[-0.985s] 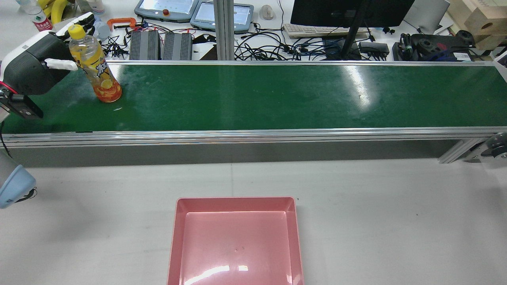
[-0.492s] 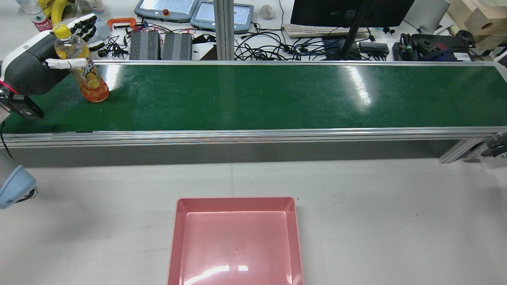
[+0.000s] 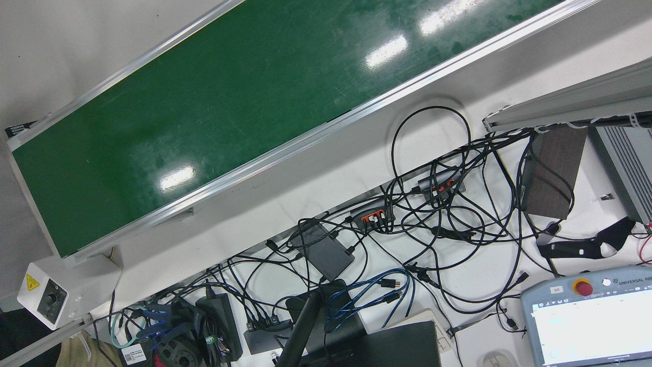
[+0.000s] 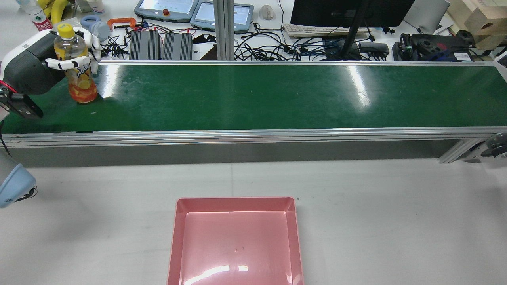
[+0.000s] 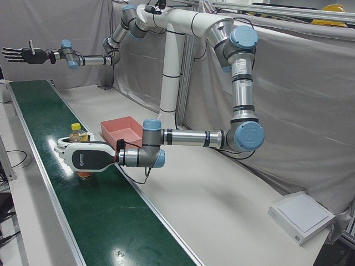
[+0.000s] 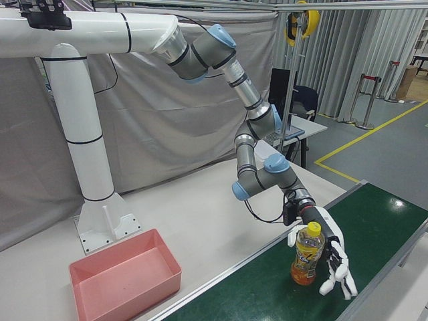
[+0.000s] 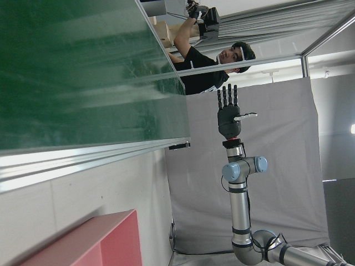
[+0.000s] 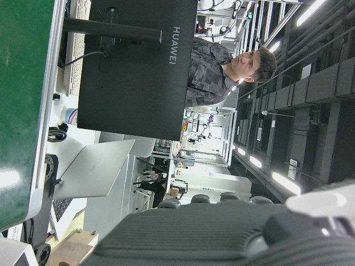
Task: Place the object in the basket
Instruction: 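Close the left hand around the juice bottle as it arrives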
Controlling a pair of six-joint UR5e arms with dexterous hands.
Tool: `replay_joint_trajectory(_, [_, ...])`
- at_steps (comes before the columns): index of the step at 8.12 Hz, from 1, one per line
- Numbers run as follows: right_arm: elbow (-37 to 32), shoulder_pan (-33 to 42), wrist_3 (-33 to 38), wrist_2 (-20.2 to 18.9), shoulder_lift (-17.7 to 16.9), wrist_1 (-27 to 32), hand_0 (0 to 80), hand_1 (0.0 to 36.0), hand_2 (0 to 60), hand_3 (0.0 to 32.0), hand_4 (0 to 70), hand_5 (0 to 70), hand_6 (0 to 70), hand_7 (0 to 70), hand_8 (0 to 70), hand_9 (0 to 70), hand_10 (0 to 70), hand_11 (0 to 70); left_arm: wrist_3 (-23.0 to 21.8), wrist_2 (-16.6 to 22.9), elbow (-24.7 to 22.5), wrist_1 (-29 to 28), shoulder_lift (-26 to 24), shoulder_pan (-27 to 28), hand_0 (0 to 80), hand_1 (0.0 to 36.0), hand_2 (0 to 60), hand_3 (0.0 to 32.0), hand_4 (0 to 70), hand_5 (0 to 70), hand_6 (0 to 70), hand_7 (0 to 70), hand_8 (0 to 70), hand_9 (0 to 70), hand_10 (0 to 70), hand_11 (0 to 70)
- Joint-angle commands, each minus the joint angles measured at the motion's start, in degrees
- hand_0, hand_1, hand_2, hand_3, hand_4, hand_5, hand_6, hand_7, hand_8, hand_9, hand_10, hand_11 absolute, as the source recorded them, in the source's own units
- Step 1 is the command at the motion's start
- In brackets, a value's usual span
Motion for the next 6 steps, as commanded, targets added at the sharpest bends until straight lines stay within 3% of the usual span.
replay_joint_trajectory(1, [0.0,0.0,-0.1,0.0,0.0,0.0,0.0,0.0,0.0,0.0,0.0,0.0,0.0,0.0,0.0,0.0,0.0,0.0,-0.1,0.8,-12.2,10.0,0.5,-0.3,47.3,33.6,60.0,0.0,28.9,70.0,40.8,70.0,50.1,70.0,61.7,70.0])
replay_joint_trajectory(4, [0.0,0.0,-0.1,0.0,0.0,0.0,0.0,0.0,0.0,0.0,0.0,0.0,0.0,0.0,0.0,0.0,0.0,0.0,0.6,0.9,-17.4,13.3,0.2,1.5,47.4,32.6,60.0,0.0,29.0,70.0,38.1,70.0,46.9,68.0,58.0,70.0])
replay_joint_trajectory(6, [0.0,0.0,0.0,0.0,0.0,0.0,0.0,0.0,0.0,0.0,0.0,0.0,0.0,0.0,0.0,0.0,0.0,0.0,3.9,1.2,-22.3,16.5,-0.1,7.8,46.8,32.7,60.0,0.0,28.4,70.0,36.6,70.0,45.9,67.0,57.1,70.0])
